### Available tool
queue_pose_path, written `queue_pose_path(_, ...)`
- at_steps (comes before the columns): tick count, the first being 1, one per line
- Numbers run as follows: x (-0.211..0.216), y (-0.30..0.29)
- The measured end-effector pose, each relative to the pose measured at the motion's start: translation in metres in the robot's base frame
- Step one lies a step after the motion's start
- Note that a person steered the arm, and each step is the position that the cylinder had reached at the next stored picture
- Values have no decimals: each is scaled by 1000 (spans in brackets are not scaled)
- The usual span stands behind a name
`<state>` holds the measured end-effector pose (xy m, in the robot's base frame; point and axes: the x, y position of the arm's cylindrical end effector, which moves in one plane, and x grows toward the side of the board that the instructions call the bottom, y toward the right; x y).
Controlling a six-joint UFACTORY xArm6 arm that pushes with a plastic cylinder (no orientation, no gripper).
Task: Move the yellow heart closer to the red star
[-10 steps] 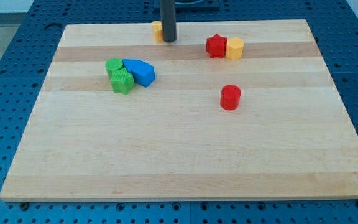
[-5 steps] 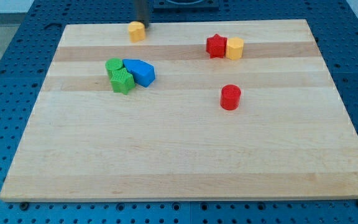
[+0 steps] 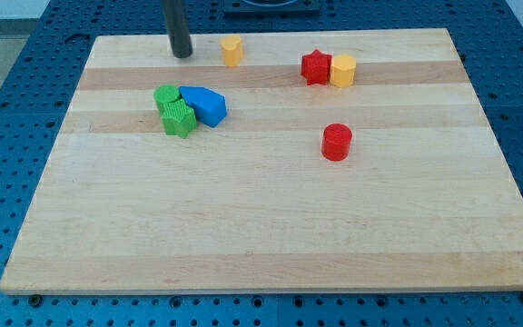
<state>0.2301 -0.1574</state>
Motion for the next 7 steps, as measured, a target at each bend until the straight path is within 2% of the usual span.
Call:
queue_pose_path(1, -6, 33)
queue_pose_path(3, 0, 142)
queue_pose_path(4, -7, 142)
queue_pose_path(5, -35, 145)
queue_pose_path(6, -32, 161)
queue_pose_path(7, -10, 176)
